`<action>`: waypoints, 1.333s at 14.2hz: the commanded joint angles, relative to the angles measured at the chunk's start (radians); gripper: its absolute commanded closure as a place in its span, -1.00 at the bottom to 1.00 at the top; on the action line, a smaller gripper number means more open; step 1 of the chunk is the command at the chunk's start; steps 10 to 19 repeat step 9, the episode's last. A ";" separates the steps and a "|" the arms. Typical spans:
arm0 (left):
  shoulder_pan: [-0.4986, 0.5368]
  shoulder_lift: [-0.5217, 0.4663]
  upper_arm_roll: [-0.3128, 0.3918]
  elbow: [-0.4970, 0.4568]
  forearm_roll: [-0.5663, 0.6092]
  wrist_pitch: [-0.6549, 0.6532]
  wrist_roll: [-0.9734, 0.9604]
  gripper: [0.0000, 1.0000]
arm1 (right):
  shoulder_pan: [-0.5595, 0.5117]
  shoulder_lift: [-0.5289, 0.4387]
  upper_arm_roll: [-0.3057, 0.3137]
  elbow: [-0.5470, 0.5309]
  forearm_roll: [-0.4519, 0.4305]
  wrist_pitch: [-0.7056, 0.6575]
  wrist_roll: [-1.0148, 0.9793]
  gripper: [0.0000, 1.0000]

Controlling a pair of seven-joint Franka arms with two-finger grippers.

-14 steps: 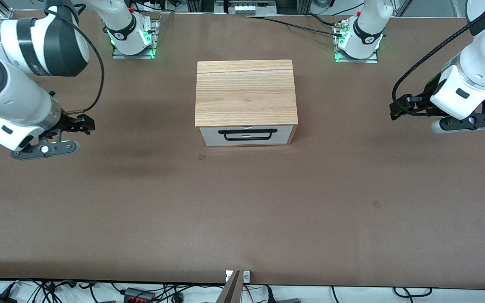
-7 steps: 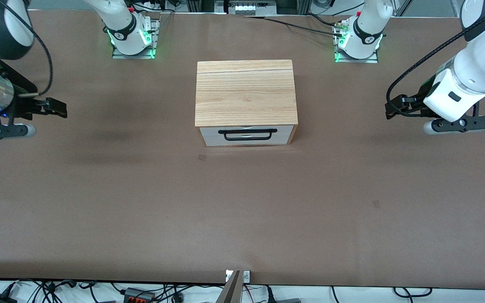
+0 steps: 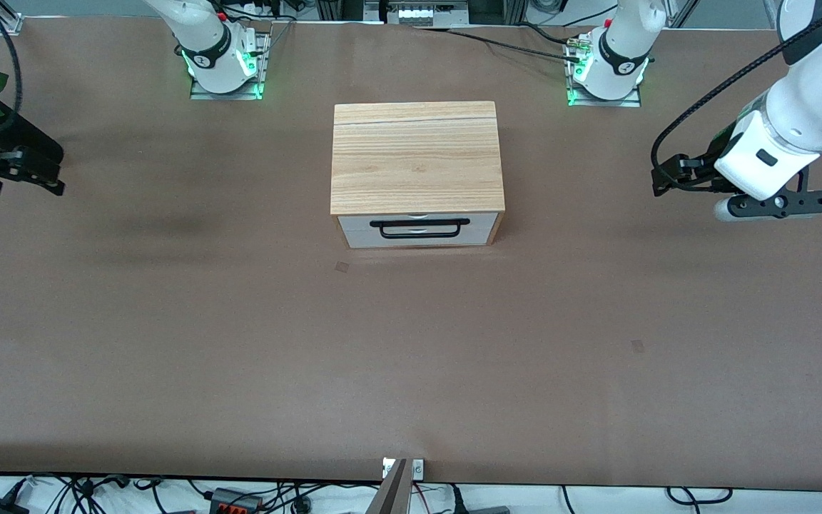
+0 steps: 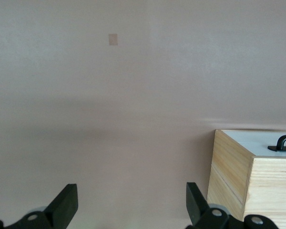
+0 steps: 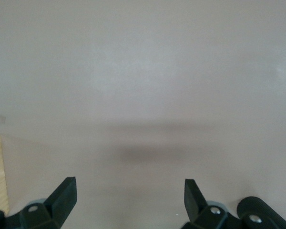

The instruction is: Close drawer with both arms simultaneously

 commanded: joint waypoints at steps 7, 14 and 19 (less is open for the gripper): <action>-0.009 -0.033 0.017 -0.036 -0.018 0.006 0.031 -1.00 | -0.030 -0.016 0.054 0.012 0.079 -0.051 0.182 -1.00; -0.009 -0.031 0.017 -0.035 -0.018 0.006 0.031 -1.00 | -0.030 -0.016 0.054 0.012 0.067 -0.056 0.188 -1.00; -0.009 -0.031 0.017 -0.035 -0.018 0.006 0.031 -1.00 | -0.030 -0.016 0.054 0.012 0.067 -0.056 0.188 -1.00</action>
